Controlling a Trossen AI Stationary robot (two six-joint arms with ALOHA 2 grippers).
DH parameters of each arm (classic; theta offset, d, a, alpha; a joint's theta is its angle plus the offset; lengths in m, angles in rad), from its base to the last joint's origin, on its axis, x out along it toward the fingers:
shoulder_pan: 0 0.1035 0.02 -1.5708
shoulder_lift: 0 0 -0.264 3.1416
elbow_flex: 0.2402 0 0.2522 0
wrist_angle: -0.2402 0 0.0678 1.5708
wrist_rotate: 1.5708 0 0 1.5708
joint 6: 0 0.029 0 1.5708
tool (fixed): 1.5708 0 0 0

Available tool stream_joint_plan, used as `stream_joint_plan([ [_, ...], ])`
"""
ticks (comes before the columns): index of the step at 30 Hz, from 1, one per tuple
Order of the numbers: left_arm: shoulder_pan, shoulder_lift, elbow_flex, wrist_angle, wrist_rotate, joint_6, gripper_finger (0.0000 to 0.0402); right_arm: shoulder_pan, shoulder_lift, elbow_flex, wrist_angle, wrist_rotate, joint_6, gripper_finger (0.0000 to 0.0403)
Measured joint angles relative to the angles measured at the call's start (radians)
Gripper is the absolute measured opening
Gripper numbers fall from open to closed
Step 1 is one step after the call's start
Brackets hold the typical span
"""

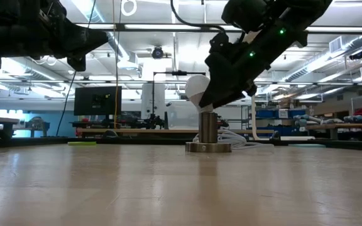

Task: Screw lightbulb
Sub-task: Insert the lightbulb into the lamp

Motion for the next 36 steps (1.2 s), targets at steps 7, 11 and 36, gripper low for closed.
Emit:
stream_joint_plan([
  [7,0.000,0.000,0.000,-0.001,0.000,0.000,0.0046,0.015,-0.049,0.000,-0.057,-0.041,-0.026,0.0271],
  [11,0.000,0.000,0.000,-0.003,0.000,0.000,0.0046,0.031,-0.103,0.000,-0.066,-0.042,-0.062,0.0279],
  [36,0.118,0.551,0.228,0.097,0.024,-0.044,0.0002,0.018,-0.387,-0.022,-0.213,0.031,-0.108,0.0010],
])
